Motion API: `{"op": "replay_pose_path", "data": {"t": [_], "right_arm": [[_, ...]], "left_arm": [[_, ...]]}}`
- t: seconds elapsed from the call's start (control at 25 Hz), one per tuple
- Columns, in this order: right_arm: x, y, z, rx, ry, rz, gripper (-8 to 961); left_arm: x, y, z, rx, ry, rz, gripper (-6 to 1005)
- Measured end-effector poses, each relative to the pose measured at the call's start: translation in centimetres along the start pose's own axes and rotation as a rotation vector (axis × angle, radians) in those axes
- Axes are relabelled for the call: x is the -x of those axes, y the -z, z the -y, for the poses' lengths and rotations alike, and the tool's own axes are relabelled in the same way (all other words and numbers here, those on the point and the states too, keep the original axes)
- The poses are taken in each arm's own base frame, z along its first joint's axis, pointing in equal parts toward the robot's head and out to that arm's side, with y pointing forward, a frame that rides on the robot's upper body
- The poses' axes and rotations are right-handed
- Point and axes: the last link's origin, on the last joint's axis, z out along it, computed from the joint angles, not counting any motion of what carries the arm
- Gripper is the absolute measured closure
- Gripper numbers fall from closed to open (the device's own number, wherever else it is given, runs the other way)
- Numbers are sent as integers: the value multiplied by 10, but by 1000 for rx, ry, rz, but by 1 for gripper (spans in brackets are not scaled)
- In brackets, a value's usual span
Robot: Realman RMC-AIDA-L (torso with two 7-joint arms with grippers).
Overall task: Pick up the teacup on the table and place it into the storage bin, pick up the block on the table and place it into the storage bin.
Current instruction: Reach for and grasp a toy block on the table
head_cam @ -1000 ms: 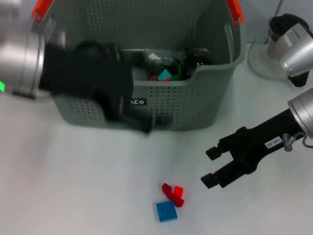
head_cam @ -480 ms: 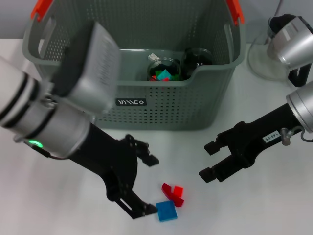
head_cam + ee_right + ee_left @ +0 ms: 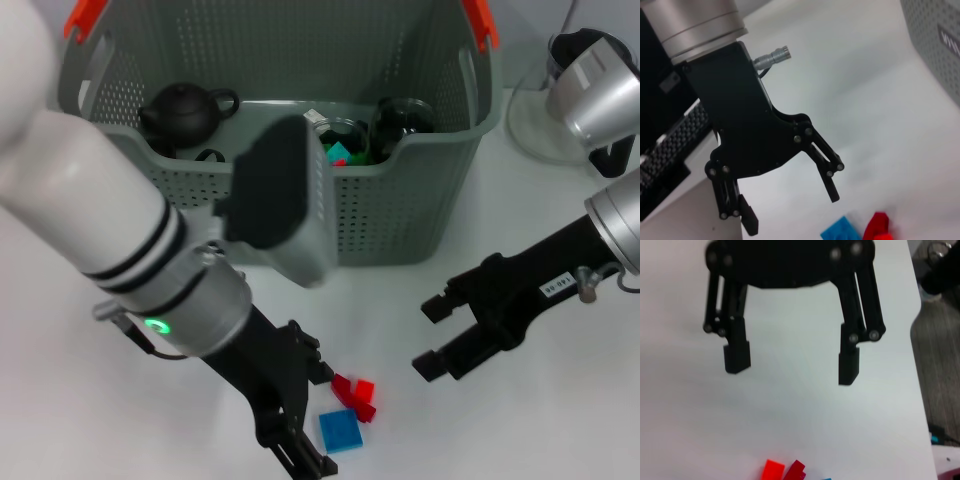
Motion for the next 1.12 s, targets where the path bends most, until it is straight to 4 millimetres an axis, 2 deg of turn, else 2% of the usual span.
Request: {"op": "replay_pose_path", "data": {"t": [0.16,0.4,0.64,1.12], "right_arm": [[-5,1,0,-1,19,-37,15],[-11,5,2,-17,48,-77,15],[-13,12,7,-39,67,-89,14],[-13,13,7,-43,77,-87,15]], "left_arm": [[-7,-17,1,-5,11,43,33],[-9,-29,5,-24,44,62,34],[-14,-38,4,-48,56,79,33],[-19,-48,3,-109,41,165,33]]}}
